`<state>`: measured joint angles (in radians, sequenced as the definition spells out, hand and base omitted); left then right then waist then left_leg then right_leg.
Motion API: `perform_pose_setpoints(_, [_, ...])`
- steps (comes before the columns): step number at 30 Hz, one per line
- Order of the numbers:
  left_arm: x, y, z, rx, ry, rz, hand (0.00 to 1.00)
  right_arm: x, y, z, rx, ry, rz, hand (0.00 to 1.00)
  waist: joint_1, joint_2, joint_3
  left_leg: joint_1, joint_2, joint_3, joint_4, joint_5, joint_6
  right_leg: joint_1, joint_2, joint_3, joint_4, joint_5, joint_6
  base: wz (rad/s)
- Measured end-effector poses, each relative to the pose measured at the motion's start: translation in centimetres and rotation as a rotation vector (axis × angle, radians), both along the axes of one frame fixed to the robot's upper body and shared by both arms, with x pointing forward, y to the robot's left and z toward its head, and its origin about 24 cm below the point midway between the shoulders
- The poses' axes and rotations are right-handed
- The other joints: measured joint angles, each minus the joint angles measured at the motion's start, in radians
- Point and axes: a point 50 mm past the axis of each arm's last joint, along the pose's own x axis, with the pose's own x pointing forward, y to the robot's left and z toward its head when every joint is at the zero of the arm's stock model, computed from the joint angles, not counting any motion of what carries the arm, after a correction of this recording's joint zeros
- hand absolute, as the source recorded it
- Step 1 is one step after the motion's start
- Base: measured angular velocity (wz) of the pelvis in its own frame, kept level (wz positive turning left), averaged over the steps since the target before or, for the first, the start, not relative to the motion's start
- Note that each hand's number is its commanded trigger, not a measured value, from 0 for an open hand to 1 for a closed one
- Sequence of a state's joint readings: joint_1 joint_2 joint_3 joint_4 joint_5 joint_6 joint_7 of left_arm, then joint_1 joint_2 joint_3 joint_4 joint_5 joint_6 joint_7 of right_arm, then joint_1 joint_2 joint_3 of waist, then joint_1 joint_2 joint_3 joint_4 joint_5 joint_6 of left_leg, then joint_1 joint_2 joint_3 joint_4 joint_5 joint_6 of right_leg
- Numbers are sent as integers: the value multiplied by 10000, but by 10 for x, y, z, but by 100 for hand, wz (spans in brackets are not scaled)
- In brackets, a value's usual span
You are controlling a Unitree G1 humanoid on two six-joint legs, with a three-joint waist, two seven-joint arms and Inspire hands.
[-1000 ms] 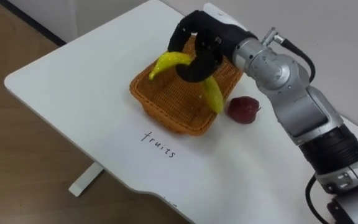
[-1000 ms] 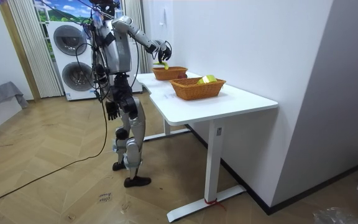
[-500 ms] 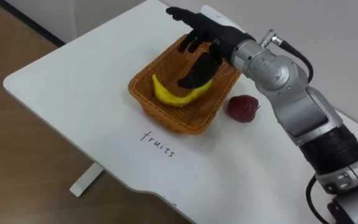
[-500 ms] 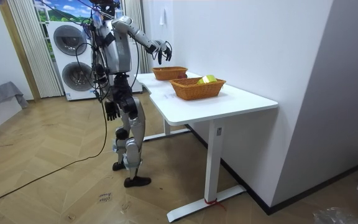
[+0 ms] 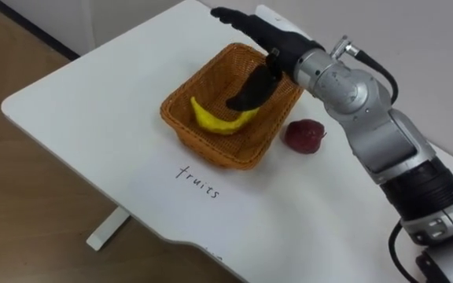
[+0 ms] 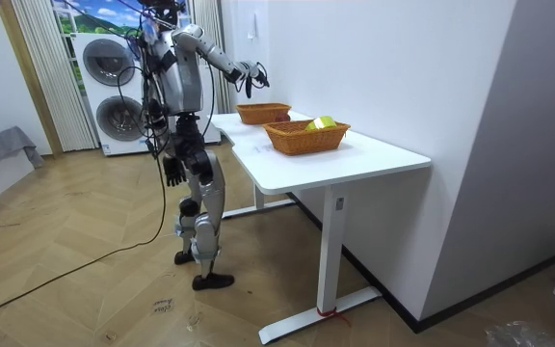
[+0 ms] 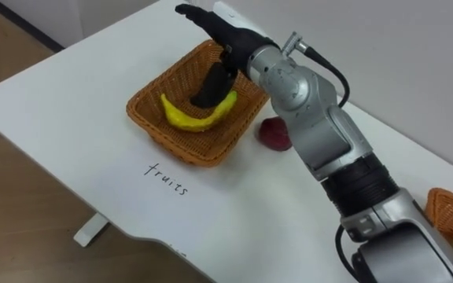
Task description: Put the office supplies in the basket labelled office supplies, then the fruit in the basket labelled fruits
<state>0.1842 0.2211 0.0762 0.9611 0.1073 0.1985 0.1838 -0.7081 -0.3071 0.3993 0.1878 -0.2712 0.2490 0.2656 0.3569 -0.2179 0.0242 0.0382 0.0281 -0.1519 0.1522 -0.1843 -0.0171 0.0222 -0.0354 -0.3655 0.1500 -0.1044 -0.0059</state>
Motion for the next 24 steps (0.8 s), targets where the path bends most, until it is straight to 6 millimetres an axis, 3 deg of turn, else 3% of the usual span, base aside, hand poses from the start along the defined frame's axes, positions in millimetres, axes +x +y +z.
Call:
perform_pose_setpoints(8, [6, -5, 0, 49, -185, -131, 0, 5, -30, 10, 623, -204, -930, 0, -400, 404, -125, 144, -38, 126, -16, -8, 18, 118, -26, 216, 8, 1, -1, -3])
perform_pose_setpoints(10, [5, -6, 0, 5, -140, -106, 0, 6, -42, 11, 1106, -188, -1311, 0, -575, 441, -159, 169, -41, 148, -16, -8, 19, 130, -33, 242, 37, 1, -1, -2])
perform_pose_setpoints(17, [3, -8, -1, -146, -89, 148, 0, 6, -80, 9, 2169, 21, -2546, 0, -1353, 527, -157, 210, -22, 415, -10, -8, 20, 93, -29, 431, 69, 10, -14, -7])
perform_pose_setpoints(24, [6, -10, -1, -182, -202, 134, 0, 7, -100, 9, 2070, 42, -3229, 0, -1711, 563, -206, 271, 27, 834, -18, -20, 40, -84, 13, 760, 192, 13, -19, -16])
